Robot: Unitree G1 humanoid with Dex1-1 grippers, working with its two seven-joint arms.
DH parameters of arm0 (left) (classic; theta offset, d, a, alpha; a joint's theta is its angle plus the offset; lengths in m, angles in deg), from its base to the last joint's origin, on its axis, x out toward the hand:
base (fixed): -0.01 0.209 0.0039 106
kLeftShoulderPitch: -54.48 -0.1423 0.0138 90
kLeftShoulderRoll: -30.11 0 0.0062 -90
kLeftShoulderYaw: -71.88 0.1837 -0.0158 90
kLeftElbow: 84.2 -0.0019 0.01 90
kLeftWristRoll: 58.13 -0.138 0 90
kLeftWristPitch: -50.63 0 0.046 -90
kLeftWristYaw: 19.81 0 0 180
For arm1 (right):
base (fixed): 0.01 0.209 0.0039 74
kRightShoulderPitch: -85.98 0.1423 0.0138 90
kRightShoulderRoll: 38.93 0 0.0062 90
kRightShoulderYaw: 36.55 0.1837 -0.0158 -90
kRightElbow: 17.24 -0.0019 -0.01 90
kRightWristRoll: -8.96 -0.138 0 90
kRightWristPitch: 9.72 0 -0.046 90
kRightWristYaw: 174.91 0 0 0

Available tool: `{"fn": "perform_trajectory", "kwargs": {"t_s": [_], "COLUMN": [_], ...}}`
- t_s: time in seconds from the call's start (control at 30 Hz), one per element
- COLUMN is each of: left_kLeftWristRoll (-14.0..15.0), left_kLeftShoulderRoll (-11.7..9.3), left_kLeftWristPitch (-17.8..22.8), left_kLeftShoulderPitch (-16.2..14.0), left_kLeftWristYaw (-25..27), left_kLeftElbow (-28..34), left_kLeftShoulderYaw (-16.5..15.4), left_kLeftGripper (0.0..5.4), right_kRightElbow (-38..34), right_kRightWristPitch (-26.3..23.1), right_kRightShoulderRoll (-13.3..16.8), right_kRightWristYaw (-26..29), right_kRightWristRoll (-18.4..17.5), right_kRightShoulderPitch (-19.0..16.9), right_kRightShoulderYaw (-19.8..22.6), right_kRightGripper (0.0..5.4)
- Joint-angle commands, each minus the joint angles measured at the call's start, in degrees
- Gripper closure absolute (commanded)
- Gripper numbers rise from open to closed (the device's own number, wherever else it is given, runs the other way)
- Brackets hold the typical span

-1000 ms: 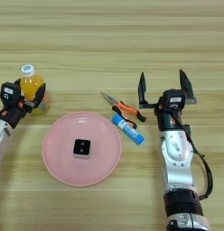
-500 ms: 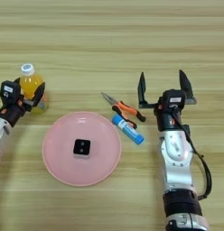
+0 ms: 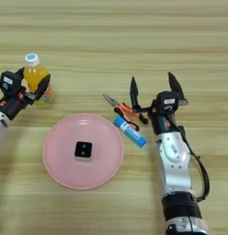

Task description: Move the objects on the table

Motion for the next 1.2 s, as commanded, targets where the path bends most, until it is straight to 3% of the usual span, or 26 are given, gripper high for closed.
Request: {"fn": "perform_trajectory", "kwargs": {"t_s": [0.03,0.3,0.5,0.8,1.0,1.2], "left_kLeftWristRoll": [2.21,3.50,5.01,6.63,7.24,9.85], "left_kLeftShoulderRoll": [-0.66,-0.11,-0.41,-0.88,-1.28,-0.89], "left_kLeftWristPitch": [0.25,1.12,2.31,2.87,3.04,4.12], "left_kLeftShoulderPitch": [2.12,2.37,2.62,1.77,1.19,0.79], "left_kLeftWristYaw": [2.68,5.90,8.25,12.92,15.63,18.69], "left_kLeftElbow": [4.55,7.37,9.47,13.12,13.51,14.20], "left_kLeftShoulderYaw": [0.47,1.68,2.51,3.97,5.47,6.14], "left_kLeftGripper": [1.91,1.91,1.91,1.91,1.91,1.91], "right_kRightElbow": [-5.98,-22.94,-33.70,-37.90,-37.25,-36.90], "right_kRightWristPitch": [-5.33,-23.24,-33.97,-46.94,-50.11,-52.36], "right_kRightShoulderRoll": [0.92,6.32,11.85,16.27,17.07,17.35], "right_kRightWristYaw": [4.74,15.77,21.53,23.87,24.47,25.49], "right_kRightWristRoll": [-2.68,-12.22,-15.22,-16.20,-14.40,-13.28], "right_kRightShoulderPitch": [0.62,0.03,-0.44,2.78,4.62,5.78], "right_kRightShoulderYaw": [-2.49,-5.47,-8.05,-9.11,-10.64,-12.63], "right_kRightGripper": [0.00,0.00,0.00,0.00,0.00,0.00]}}
